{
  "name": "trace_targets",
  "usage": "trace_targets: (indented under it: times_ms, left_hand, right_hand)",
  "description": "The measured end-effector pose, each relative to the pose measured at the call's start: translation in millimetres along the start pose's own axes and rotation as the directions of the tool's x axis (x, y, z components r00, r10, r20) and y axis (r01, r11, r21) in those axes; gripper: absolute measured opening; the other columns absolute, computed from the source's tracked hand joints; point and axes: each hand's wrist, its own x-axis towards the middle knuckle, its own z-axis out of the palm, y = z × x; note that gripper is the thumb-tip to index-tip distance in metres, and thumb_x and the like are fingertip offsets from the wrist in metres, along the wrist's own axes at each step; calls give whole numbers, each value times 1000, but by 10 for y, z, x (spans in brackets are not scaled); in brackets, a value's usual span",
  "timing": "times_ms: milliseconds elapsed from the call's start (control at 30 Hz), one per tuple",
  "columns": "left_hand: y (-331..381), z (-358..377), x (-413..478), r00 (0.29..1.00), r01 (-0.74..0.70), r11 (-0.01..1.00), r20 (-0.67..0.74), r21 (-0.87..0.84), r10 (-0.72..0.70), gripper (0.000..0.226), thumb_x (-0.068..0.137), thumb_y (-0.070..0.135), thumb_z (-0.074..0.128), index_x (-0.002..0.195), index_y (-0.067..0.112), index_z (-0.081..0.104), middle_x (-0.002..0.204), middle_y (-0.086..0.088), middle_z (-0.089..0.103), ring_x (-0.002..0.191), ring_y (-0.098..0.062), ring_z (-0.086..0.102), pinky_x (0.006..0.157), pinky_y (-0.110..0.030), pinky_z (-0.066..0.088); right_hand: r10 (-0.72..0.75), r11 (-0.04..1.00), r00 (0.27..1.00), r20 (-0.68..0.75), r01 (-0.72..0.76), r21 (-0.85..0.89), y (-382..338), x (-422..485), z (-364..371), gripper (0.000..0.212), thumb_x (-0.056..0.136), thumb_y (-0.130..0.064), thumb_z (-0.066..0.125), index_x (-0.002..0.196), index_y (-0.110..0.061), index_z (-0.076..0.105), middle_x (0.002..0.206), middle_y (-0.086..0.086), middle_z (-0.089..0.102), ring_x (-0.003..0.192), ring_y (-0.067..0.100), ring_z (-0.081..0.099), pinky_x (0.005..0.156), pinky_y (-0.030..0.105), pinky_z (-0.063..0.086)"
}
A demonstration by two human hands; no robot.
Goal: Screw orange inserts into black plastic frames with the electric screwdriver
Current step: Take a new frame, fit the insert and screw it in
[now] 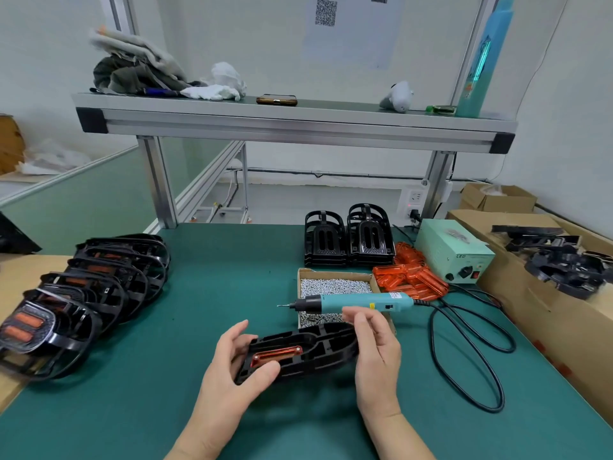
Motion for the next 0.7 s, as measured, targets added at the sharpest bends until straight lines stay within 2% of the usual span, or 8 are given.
trace_targets:
  times_ms: [100,167,233,333,433,500,600,700]
  left_hand:
    - [31,-3,-6,1000,0,999,-24,-46,-1,86,54,52,77,133,30,49,124,-2,65,109,1,63,95,-18,43]
    - [42,0,-8,999,-12,999,-43,-53,9,74,64,41,75,132,29,50,123,-4,65,107,2,63,96,-20,42]
    - [37,8,-5,998,-22,998,-65,-63,17,66,68,34,69,132,29,50,122,-4,66,107,2,62,96,-20,41]
    - [31,11,-1,996,-31,996,-86,-80,24,64,70,32,66,132,27,51,120,-4,67,106,1,62,92,-15,43]
    - [37,11,-9,997,-37,996,-64,-85,32,66,69,34,68,133,28,50,121,-4,66,106,0,63,95,-20,42]
    - [44,9,-16,999,-34,996,-39,-82,31,73,65,42,73,133,29,50,122,-3,66,107,0,63,96,-22,42]
    - [17,-7,-6,999,-22,995,-51,-96,17,81,57,56,71,132,32,51,121,-1,67,111,1,62,97,-21,42]
    - [-31,-36,16,996,-12,990,-91,-142,-1,68,65,55,70,128,39,55,124,6,68,117,0,59,103,-25,40]
  right_hand:
    - [-14,999,999,42,16,-49,20,4,-1,32,99,-24,44,94,-20,75,97,-2,73,98,17,66,88,26,50]
    - [-13,999,997,81,16,-32,23,-9,3,33,97,-22,42,99,-26,75,100,-3,73,98,16,66,86,24,51]
    - [5,1000,991,136,-2,-25,32,-18,-4,37,91,-13,46,106,-32,73,106,-2,74,100,17,67,85,32,54]
    - [-50,990,978,203,75,-116,82,-34,-12,56,84,7,51,125,-27,67,121,-2,70,115,20,64,100,47,51]
    - [-169,967,954,248,210,-147,74,-78,3,68,83,9,56,141,-24,54,130,-7,62,117,14,60,96,24,49]
    - [-226,948,935,273,275,-159,68,-80,-2,66,86,11,61,142,-22,54,131,-12,60,118,10,58,90,14,46]
    - [-239,940,930,280,294,-171,88,-62,-4,61,83,18,65,130,-20,60,124,-3,63,115,19,61,88,23,51]
    - [-251,938,925,287,306,-164,96,-93,19,59,80,19,67,122,-22,61,118,0,64,108,20,62,84,22,52]
